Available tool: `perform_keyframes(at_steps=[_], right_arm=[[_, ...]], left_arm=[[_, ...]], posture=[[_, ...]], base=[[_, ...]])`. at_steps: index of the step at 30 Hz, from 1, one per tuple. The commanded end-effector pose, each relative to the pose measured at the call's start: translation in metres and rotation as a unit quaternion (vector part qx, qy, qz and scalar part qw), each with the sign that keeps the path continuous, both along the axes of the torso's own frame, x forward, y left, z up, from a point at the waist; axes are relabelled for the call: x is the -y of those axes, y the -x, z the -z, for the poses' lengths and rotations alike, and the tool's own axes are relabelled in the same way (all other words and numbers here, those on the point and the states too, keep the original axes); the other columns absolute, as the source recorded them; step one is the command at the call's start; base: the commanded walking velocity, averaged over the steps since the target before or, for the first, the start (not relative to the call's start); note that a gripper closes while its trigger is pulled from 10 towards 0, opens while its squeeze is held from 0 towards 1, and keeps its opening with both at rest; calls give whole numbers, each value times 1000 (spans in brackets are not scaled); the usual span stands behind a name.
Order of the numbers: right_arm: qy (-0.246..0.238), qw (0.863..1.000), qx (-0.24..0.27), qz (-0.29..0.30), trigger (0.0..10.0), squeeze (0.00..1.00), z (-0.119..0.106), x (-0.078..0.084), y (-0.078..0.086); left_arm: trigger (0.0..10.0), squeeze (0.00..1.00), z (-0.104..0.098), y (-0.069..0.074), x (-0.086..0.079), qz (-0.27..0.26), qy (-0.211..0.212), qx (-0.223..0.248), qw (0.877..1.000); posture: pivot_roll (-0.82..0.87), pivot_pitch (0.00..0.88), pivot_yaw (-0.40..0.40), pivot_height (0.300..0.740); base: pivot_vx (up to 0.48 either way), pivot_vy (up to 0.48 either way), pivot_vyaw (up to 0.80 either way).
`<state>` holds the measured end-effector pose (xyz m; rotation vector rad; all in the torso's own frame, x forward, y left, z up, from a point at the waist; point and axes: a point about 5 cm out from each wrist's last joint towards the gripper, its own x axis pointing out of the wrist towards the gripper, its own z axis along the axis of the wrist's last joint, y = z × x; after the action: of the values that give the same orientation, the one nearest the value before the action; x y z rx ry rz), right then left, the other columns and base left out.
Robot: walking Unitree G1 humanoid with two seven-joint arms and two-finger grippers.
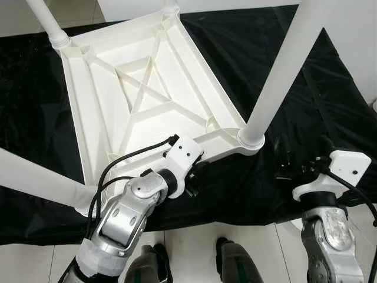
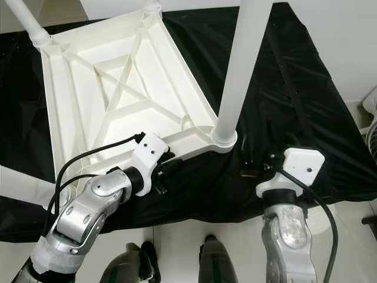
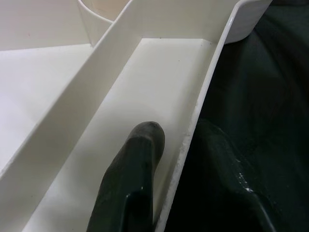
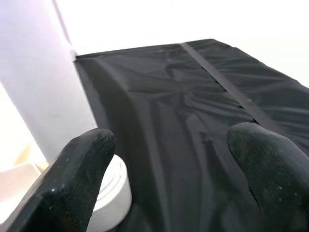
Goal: Building children table
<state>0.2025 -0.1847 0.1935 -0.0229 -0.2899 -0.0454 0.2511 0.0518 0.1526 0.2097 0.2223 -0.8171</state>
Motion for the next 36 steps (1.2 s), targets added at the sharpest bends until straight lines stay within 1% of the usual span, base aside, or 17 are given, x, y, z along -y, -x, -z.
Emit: perform_keyframes(at_steps=[1,7,8,9,11,15,17,20,21,22,23,26,31,33,36], right_arm=[[1,1000,-16,-13,10000,0,5,-1,-2],[7,1000,-13,-20,10000,0,4,-1,-5],[8,1000,-13,-24,10000,0,4,-2,-6],[8,1000,-13,-26,10000,0,4,-2,-6],[8,1000,-13,-26,10000,0,4,-2,-6],[16,999,-10,-36,10000,0,3,-3,-10],[16,999,-10,-36,10000,0,3,-3,-10],[23,999,-6,-40,10000,0,2,-2,-14],[25,999,-5,-43,10000,0,2,-2,-15],[25,999,-5,-43,10000,0,2,-2,-15],[31,998,-7,-50,10000,0,2,-1,-17],[41,997,-11,-69,10000,0,2,0,-23],[44,996,-12,-73,10000,0,2,1,-29],[48,995,-11,-86,10000,0,1,1,-34],[51,994,-10,-96,10000,0,0,0,-38]], left_arm=[[10000,0,16,-6,-20,-100,-45,-10,994],[10000,0,14,-4,-18,-92,-47,-4,995],[10000,1000,12,-3,-16,-84,-38,-2,996],[10000,1000,10,-2,-15,-78,-31,-1,996],[10000,1000,10,-2,-15,-78,-31,-1,996],[10000,1000,1,0,-9,-37,-22,19,999],[10000,1000,1,0,-9,-37,-22,19,999],[10000,1000,-5,-2,-7,-27,-33,40,998],[10000,278,-7,-2,-6,-22,-31,45,998],[10000,278,-7,-2,-6,-22,-31,45,998],[10000,0,-10,-1,-3,-13,-26,48,998],[10000,0,-13,0,0,-1,-23,50,998],[10000,0,-13,3,-1,10,-30,51,998],[10000,0,-12,9,-2,34,-37,50,997],[10000,0,-11,13,-3,44,-38,44,997]], posture=[[-175,177,86,740],[-173,173,83,740],[-174,172,80,740],[-174,172,80,740],[-174,172,80,740],[-174,169,83,740],[-174,169,83,740],[-172,167,86,740],[-172,167,86,740],[-172,167,86,740],[-171,167,86,740],[-166,167,85,740],[-162,167,81,740],[-151,167,74,740],[-146,165,68,740]], base=[[0,0,0],[0,0,0],[0,0,0],[0,0,0],[0,0,0],[0,0,0],[0,0,0],[0,0,0],[0,0,0],[0,0,0],[0,0,0],[0,0,0],[0,0,0],[0,0,0],[0,0,0]])
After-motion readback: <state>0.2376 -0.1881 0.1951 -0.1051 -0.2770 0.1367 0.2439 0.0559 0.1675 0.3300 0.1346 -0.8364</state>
